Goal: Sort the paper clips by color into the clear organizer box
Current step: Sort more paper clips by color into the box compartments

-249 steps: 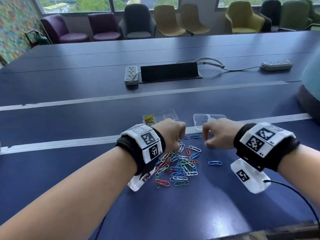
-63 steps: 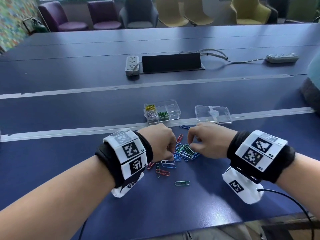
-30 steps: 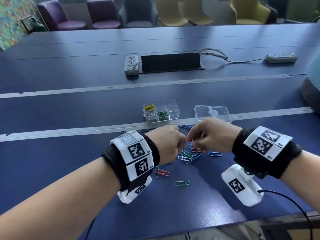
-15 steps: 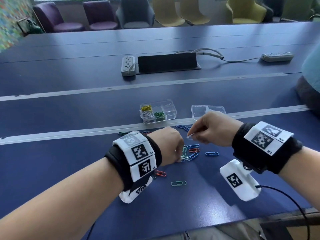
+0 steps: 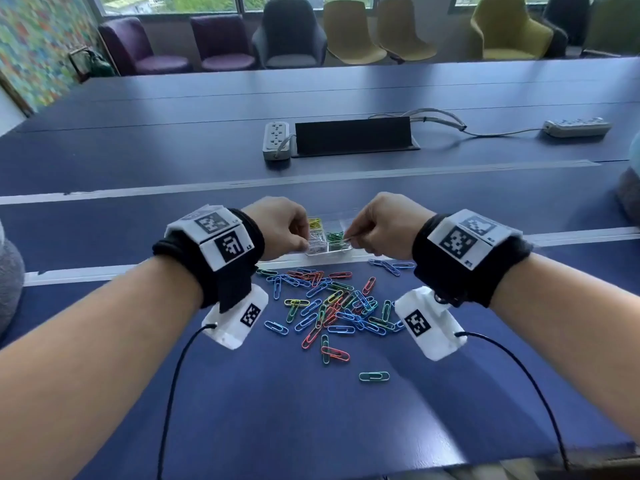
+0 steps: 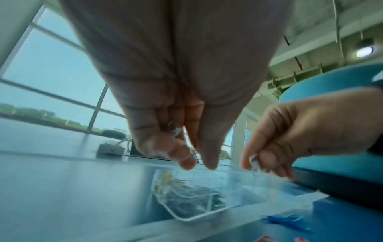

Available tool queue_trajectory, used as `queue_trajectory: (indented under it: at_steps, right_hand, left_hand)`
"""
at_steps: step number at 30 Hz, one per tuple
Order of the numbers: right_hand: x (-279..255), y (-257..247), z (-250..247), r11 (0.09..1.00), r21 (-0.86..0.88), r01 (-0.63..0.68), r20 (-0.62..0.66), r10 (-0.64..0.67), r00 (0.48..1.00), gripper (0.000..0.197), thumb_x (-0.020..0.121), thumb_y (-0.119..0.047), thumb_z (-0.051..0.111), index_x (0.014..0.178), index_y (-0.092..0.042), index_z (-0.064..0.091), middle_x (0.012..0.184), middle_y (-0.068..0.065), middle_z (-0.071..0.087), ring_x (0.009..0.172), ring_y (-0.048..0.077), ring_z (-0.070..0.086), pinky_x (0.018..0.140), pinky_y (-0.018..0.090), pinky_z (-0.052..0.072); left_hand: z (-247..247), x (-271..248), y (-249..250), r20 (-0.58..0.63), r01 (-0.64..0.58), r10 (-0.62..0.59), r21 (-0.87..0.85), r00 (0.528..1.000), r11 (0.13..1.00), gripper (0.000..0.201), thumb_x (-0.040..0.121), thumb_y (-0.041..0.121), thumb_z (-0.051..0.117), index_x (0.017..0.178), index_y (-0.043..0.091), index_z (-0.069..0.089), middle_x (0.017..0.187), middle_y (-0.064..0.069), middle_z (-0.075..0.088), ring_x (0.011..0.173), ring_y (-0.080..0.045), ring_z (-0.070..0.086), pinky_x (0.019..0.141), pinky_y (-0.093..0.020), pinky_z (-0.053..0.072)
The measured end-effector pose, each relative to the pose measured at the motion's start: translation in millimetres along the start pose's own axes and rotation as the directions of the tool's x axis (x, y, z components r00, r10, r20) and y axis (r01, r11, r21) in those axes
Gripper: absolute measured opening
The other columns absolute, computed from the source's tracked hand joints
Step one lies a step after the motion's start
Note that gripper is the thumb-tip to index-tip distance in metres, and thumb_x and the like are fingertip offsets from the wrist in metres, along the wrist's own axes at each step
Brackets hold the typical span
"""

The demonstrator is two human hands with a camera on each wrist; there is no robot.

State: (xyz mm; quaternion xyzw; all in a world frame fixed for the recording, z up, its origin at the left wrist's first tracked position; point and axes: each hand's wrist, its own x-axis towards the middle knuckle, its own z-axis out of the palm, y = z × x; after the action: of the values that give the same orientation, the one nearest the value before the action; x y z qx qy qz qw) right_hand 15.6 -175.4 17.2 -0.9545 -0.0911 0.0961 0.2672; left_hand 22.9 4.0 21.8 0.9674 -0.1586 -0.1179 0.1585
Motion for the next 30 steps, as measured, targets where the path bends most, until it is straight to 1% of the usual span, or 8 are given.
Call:
queue_trajectory:
  at_steps: [3, 5, 8, 11, 17, 23, 27, 30]
  right_hand:
    - [13.2, -15.0, 3.5, 0.999, -0.034, 0.023, -0.044, -0.025, 0.999, 0.019, 0.082, -0.013, 0.067, 0.098, -0.017, 0.076, 0.09, 0.0, 0.075, 0.082, 0.011, 0.067, 0.085, 0.023, 0.052]
    - [21.0, -22.1, 8.5, 0.999, -0.047, 0.02, -0.078, -0.023, 0.997, 0.018, 0.08, -0.012, 0.067, 0.094, -0.017, 0.078, 0.095, 0.003, 0.076, 0.09, 0.015, 0.068, 0.088, 0.027, 0.055]
    - [32.4, -28.1, 17.2, 0.999, -0.029, -0.015, -0.099, 0.012, 0.995, 0.018, 0.078, -0.009, 0.065, 0.085, -0.017, 0.079, 0.09, 0.006, 0.076, 0.088, 0.018, 0.069, 0.085, 0.031, 0.057]
    - [40.4, -32.1, 22.2, 0.999, -0.001, -0.037, -0.126, 0.037, 0.991, 0.018, 0.08, -0.009, 0.063, 0.086, -0.017, 0.079, 0.092, 0.007, 0.075, 0.091, 0.021, 0.069, 0.086, 0.032, 0.057]
    - [41.6, -32.3, 26.2, 0.999, -0.008, -0.048, -0.032, 0.048, 0.998, 0.027, 0.086, -0.009, 0.052, 0.098, -0.016, 0.076, 0.1, 0.008, 0.074, 0.093, 0.023, 0.068, 0.087, 0.033, 0.056]
    - [42.4, -16.0, 14.6, 0.986, 0.152, -0.074, -0.104, 0.091, 0.99, 0.04, 0.084, -0.003, 0.042, 0.112, -0.017, 0.068, 0.116, 0.007, 0.068, 0.095, 0.022, 0.065, 0.091, 0.039, 0.054]
    - [37.8, -4.1, 10.1, 0.988, 0.125, -0.093, -0.09, 0.104, 0.99, 0.037, 0.086, -0.005, 0.045, 0.112, -0.019, 0.067, 0.116, 0.007, 0.067, 0.084, 0.016, 0.056, 0.087, 0.034, 0.055]
    - [33.9, 0.1, 10.9, 0.988, 0.116, -0.098, -0.078, 0.108, 0.991, 0.035, 0.085, -0.007, 0.047, 0.109, -0.021, 0.069, 0.113, 0.009, 0.068, 0.081, 0.018, 0.057, 0.082, 0.032, 0.056]
  left_hand:
    - [-0.1, 4.0, -3.1, -0.02, 0.025, -0.024, 0.031, 1.0, 0.999, 0.009, 0.082, 0.019, 0.068, 0.089, 0.014, 0.07, 0.077, 0.005, 0.06, 0.076, -0.011, 0.054, 0.072, -0.021, 0.04]
    - [3.2, 6.2, -2.4, -0.018, 0.031, -0.03, 0.034, 0.999, 0.999, 0.01, 0.081, 0.017, 0.068, 0.09, 0.014, 0.072, 0.08, 0.002, 0.064, 0.077, -0.011, 0.055, 0.073, -0.021, 0.042]
    - [4.3, 11.4, -0.5, -0.063, 0.04, -0.039, 0.005, 0.997, 0.999, 0.013, 0.08, 0.014, 0.068, 0.09, 0.013, 0.075, 0.089, -0.003, 0.072, 0.077, -0.01, 0.056, 0.074, -0.02, 0.045]
    - [1.0, 17.8, 0.3, -0.117, 0.078, -0.079, -0.017, 0.99, 0.997, 0.014, 0.08, 0.01, 0.066, 0.09, 0.012, 0.076, 0.093, -0.004, 0.074, 0.079, -0.011, 0.058, 0.076, -0.022, 0.048]
    - [0.3, 25.0, -0.3, -0.148, 0.113, -0.119, -0.045, 0.982, 0.993, 0.015, 0.081, 0.006, 0.064, 0.089, 0.01, 0.076, 0.093, -0.007, 0.074, 0.088, -0.02, 0.067, 0.077, -0.027, 0.052]
    - [5.2, 31.4, 7.8, -0.129, 0.048, -0.048, -0.001, 0.99, 0.999, 0.019, 0.083, 0.004, 0.061, 0.09, 0.014, 0.075, 0.097, -0.007, 0.073, 0.091, -0.022, 0.067, 0.087, -0.031, 0.053]
    - [10.9, 33.0, 16.3, -0.066, -0.024, 0.028, 0.064, 0.997, 0.998, 0.037, 0.082, -0.005, 0.055, 0.107, 0.018, 0.07, 0.112, -0.005, 0.067, 0.103, -0.022, 0.063, 0.095, -0.035, 0.05]
    - [12.6, 31.0, 18.4, -0.067, -0.067, 0.072, 0.074, 0.995, 0.995, 0.045, 0.081, -0.007, 0.051, 0.117, 0.019, 0.063, 0.115, -0.004, 0.065, 0.105, -0.021, 0.061, 0.094, -0.031, 0.049]
